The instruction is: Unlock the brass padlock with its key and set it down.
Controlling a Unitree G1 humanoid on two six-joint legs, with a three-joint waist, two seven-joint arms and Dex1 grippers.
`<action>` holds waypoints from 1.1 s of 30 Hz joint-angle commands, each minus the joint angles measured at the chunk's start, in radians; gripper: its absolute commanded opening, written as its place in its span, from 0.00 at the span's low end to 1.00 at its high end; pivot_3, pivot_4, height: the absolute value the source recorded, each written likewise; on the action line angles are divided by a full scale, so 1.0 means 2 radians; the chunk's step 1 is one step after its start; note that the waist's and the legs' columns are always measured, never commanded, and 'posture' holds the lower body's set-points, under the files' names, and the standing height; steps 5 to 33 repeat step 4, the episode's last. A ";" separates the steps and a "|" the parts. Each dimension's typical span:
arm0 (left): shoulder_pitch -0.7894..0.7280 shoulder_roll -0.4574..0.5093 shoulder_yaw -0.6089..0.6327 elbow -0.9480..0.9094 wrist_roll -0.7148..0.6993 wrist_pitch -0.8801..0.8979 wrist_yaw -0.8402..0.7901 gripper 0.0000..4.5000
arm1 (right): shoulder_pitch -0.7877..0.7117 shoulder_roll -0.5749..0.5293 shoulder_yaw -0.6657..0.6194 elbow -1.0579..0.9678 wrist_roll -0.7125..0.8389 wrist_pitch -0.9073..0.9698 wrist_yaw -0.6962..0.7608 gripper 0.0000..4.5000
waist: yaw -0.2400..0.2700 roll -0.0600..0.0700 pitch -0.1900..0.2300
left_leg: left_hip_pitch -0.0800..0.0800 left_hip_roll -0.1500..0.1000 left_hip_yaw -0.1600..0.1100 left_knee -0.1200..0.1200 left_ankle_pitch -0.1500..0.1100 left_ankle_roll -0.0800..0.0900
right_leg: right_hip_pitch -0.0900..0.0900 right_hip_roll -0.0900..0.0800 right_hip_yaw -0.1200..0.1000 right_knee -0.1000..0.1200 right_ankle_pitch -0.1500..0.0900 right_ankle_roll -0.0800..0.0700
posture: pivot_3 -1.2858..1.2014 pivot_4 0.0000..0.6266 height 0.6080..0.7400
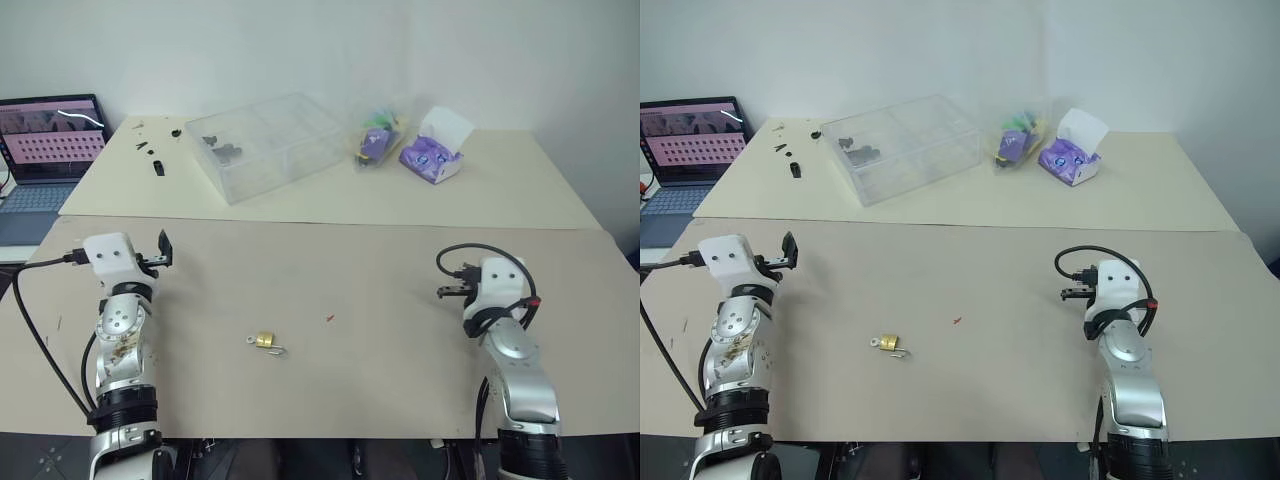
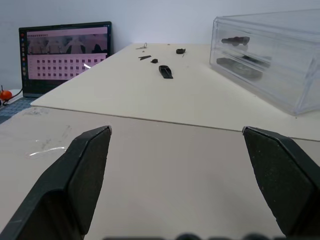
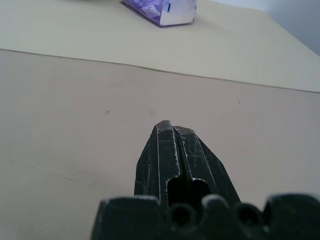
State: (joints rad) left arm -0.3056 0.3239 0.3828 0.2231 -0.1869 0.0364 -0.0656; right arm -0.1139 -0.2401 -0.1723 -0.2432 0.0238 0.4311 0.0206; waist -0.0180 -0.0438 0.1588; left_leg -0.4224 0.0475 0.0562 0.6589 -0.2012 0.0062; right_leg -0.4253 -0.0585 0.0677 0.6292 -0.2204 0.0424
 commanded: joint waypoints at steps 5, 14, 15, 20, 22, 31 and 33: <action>0.002 -0.005 -0.005 -0.017 -0.008 0.002 -0.003 0.99 | -0.010 -0.003 -0.004 -0.013 0.001 -0.012 0.003 0.00 | 0.000 0.000 0.000 | 0.000 0.000 0.000 0.000 0.000 0.000 | 0.000 0.000 0.000 0.000 0.000 0.000 | 0.52 0.24 1.00; 0.002 -0.005 -0.005 -0.017 -0.008 0.002 -0.003 0.99 | -0.010 -0.003 -0.004 -0.013 0.001 -0.012 0.003 0.00 | 0.000 0.000 0.000 | 0.000 0.000 0.000 0.000 0.000 0.000 | 0.000 0.000 0.000 0.000 0.000 0.000 | 0.52 0.24 1.00; 0.002 -0.005 -0.005 -0.017 -0.008 0.002 -0.003 0.99 | -0.010 -0.003 -0.004 -0.013 0.001 -0.012 0.003 0.00 | 0.000 0.000 0.000 | 0.000 0.000 0.000 0.000 0.000 0.000 | 0.000 0.000 0.000 0.000 0.000 0.000 | 0.52 0.24 1.00; 0.002 -0.005 -0.005 -0.017 -0.008 0.002 -0.003 0.99 | -0.010 -0.003 -0.004 -0.013 0.001 -0.012 0.003 0.00 | 0.000 0.000 0.000 | 0.000 0.000 0.000 0.000 0.000 0.000 | 0.000 0.000 0.000 0.000 0.000 0.000 | 0.52 0.24 1.00; 0.002 -0.005 -0.005 -0.017 -0.008 0.002 -0.003 0.99 | -0.010 -0.003 -0.004 -0.013 0.001 -0.012 0.003 0.00 | 0.000 0.000 0.000 | 0.000 0.000 0.000 0.000 0.000 0.000 | 0.000 0.000 0.000 0.000 0.000 0.000 | 0.52 0.24 1.00; 0.002 -0.005 -0.005 -0.017 -0.008 0.002 -0.003 0.99 | -0.010 -0.003 -0.004 -0.013 0.001 -0.012 0.003 0.00 | 0.000 0.000 0.000 | 0.000 0.000 0.000 0.000 0.000 0.000 | 0.000 0.000 0.000 0.000 0.000 0.000 | 0.52 0.24 1.00; 0.002 -0.005 -0.005 -0.017 -0.008 0.002 -0.003 0.99 | -0.010 -0.003 -0.004 -0.013 0.001 -0.012 0.003 0.00 | 0.000 0.000 0.000 | 0.000 0.000 0.000 0.000 0.000 0.000 | 0.000 0.000 0.000 0.000 0.000 0.000 | 0.52 0.24 1.00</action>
